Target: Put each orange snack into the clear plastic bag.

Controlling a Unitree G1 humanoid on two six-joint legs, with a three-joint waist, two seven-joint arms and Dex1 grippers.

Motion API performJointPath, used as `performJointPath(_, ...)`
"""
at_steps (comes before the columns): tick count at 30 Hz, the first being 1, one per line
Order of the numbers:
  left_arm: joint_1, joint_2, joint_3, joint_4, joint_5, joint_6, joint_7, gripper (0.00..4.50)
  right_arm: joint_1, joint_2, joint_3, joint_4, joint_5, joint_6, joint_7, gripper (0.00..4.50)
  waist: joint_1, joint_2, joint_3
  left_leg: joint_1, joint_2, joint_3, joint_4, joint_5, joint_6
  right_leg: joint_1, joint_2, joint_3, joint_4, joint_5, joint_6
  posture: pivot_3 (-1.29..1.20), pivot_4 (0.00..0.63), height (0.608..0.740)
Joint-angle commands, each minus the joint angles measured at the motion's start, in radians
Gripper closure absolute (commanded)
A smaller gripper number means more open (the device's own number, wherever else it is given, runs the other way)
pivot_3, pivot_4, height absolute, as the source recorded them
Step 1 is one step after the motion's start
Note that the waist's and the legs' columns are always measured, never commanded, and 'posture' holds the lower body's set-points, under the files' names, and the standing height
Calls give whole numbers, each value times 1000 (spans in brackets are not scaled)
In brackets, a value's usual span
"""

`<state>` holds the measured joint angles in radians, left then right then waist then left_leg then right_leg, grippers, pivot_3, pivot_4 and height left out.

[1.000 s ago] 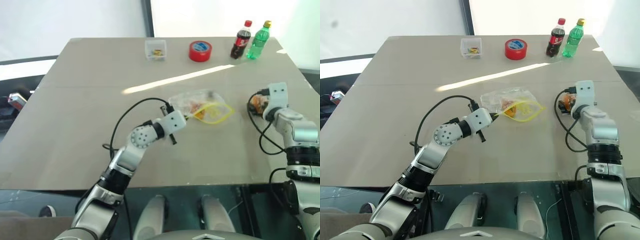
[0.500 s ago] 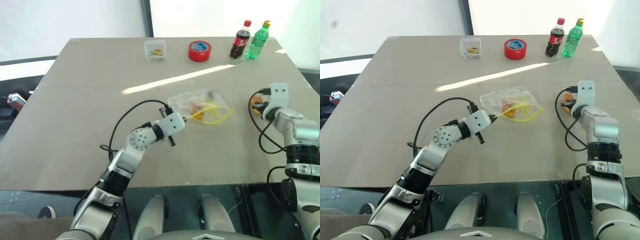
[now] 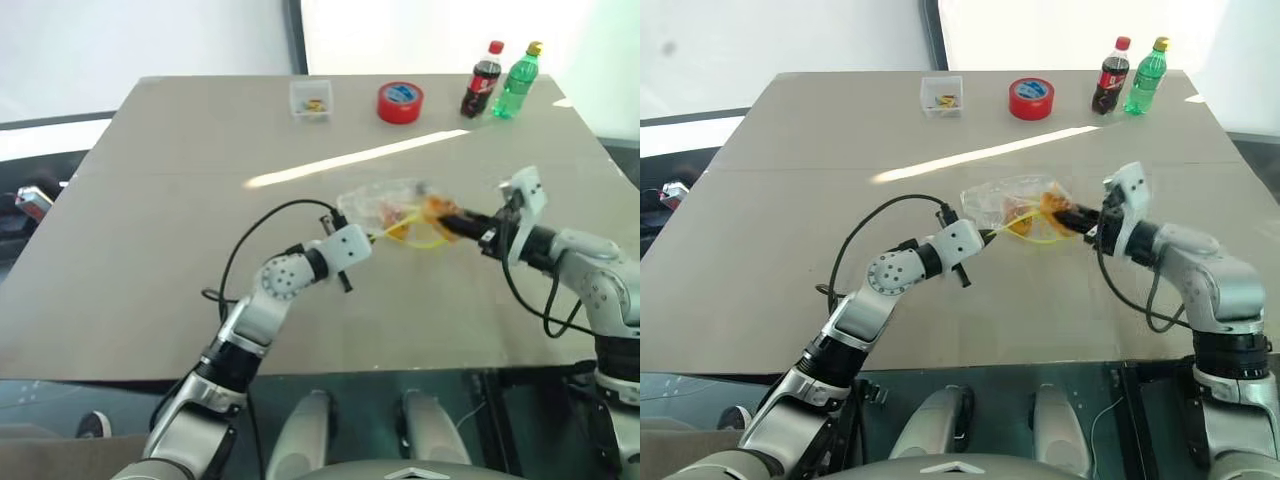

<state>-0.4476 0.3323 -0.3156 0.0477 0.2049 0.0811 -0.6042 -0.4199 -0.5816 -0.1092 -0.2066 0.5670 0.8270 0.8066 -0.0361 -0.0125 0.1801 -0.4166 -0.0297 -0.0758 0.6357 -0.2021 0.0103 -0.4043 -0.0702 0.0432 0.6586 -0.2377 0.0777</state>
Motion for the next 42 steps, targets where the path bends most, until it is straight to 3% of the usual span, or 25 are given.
performJointPath(1,-16,-6,10,-25,-4,-11,13,4500,-14,-15,21,-36,4,3,-3,4438,0,0,0,0,0,0,0,0,0,0,0,0,0,0,0,0,150,740)
performJointPath(15,-1,-20,4,-50,-5,-7,22,4500,-88,-12,121,69,-75,56,-64,4438,4,0,0,0,0,0,0,0,0,0,0,0,0,0,0,0,150,740)
performJointPath(25,3,-36,-15,-49,-10,-28,7,4500,-262,210,10,321,-139,92,-390,4438,0,0,0,0,0,-1,0,0,0,-1,0,1,1,0,0,0,150,740)
performJointPath(27,3,-38,-16,-48,-9,-28,7,4500,-271,239,4,350,-160,51,-428,3445,0,0,0,0,0,-1,0,0,0,-1,0,1,1,0,0,0,150,740)
performJointPath(28,3,-39,-16,-49,-9,-28,7,4500,-271,246,8,349,-164,39,-430,3289,0,0,0,0,0,-1,0,0,0,-1,0,1,1,0,0,0,150,740)
performJointPath(33,6,-37,-12,-50,-10,-28,6,4500,-276,290,-7,352,-175,13,-477,1279,-1,0,0,0,0,0,0,0,0,-1,0,1,1,0,0,0,150,740)
performJointPath(34,7,-36,-11,-50,-11,-29,6,4500,-278,297,-10,354,-178,3,-485,654,-1,0,0,0,0,0,0,0,0,-1,0,1,1,0,0,0,150,740)
performJointPath(36,8,-35,-11,-50,-10,-28,7,4500,-281,309,-11,354,-186,-19,-501,46,-2,0,0,0,0,0,0,0,0,-1,0,0,2,0,0,0,150,740)
performJointPath(42,6,-37,-8,-49,-7,-24,13,4500,-238,225,52,248,-164,31,-362,46,-2,0,0,0,0,0,0,0,0,-1,0,1,2,0,0,0,150,740)
